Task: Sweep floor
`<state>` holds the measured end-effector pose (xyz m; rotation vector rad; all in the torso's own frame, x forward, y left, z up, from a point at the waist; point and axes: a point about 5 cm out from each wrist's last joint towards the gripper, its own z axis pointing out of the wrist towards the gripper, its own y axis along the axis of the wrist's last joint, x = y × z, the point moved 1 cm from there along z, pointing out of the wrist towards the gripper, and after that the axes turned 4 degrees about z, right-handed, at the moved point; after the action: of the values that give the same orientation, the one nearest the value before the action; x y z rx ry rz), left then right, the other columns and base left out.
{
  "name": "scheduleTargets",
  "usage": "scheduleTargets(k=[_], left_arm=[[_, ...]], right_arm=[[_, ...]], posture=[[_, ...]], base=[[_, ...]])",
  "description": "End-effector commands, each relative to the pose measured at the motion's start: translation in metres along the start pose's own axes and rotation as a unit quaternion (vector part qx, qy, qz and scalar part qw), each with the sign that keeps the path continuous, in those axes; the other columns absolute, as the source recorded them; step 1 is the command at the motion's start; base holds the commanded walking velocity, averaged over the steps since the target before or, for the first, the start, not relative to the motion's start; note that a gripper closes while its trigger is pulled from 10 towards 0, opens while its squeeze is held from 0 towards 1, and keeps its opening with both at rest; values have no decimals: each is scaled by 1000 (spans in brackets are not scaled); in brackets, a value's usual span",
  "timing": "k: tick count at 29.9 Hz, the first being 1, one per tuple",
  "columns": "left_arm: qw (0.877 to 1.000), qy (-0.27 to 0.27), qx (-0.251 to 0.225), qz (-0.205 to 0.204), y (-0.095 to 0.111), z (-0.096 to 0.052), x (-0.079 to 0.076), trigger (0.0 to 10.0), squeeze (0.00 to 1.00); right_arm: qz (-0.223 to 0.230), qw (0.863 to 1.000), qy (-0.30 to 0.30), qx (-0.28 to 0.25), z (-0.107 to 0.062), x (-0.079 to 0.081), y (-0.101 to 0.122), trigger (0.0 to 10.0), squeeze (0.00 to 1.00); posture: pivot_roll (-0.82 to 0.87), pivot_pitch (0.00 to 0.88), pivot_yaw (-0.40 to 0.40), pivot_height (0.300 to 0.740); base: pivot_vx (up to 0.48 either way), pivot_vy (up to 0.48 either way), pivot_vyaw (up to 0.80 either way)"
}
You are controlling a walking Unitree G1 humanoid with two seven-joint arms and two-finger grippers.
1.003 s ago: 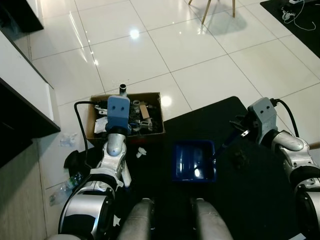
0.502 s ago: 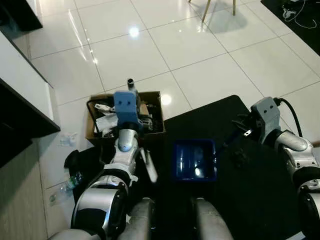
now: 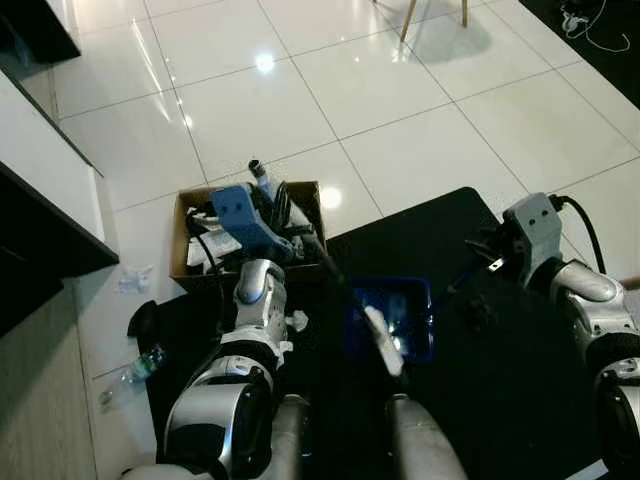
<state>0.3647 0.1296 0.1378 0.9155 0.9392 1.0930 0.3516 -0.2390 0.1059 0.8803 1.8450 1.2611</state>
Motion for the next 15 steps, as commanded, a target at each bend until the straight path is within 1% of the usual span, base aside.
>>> scheduleTargets(k=[1,2,3,4,5,6,7,9,10,11,12,13,15], left_arm=[[998,-23,-34,51,17,1,10,10000,0],[995,-36,-48,76,26,2,13,10000,0],[989,-49,-68,125,40,3,23,10000,0],[989,-49,-68,125,40,3,23,10000,0],[986,-53,-73,142,45,3,27,10000,0],[981,-61,-77,168,50,2,32,10000,0],[981,-61,-77,168,50,2,32,10000,0],[974,-74,-73,202,53,1,38,10000,0],[974,-74,-73,202,53,1,38,10000,0],[971,-78,-67,217,53,-1,41,10000,0],[970,-77,-60,223,51,-3,44,10000,0],[970,-77,-60,223,51,-3,44,10000,0],[967,-79,-48,237,45,-7,45,10000,0]], right_arm=[[19,999,11,24,0,8,-14,10000,0],[19,999,11,23,0,8,-13,10000,0],[19,1000,11,22,2,8,-12,10000,0],[19,1000,11,22,2,8,-12,10000,0],[19,1000,11,22,2,8,-12,10000,0],[19,1000,11,21,3,9,-11,10000,0],[19,1000,11,21,3,9,-11,10000,0],[20,1000,11,20,4,10,-10,10000,0],[20,1000,11,20,4,10,-10,10000,0],[20,1000,12,20,5,10,-10,10000,0],[20,1000,14,20,5,11,-10,10000,0],[20,1000,14,20,5,11,-10,10000,0],[19,999,20,23,6,14,-11,10000,0]], posture=[[-152,233,10,740],[-150,231,11,740],[-137,220,12,740],[-137,220,12,740],[-135,217,12,740],[-132,215,12,740],[-132,215,12,740],[-126,208,11,740],[-126,208,11,740],[-125,205,10,740],[-124,199,7,740],[-124,199,7,740],[-123,190,4,740]], base=[[0,0,0],[0,0,0],[0,0,0],[0,0,0],[0,0,0],[0,0,0],[0,0,0],[0,0,0],[0,0,0],[0,0,0],[0,0,0],[0,0,0],[0,0,0]])
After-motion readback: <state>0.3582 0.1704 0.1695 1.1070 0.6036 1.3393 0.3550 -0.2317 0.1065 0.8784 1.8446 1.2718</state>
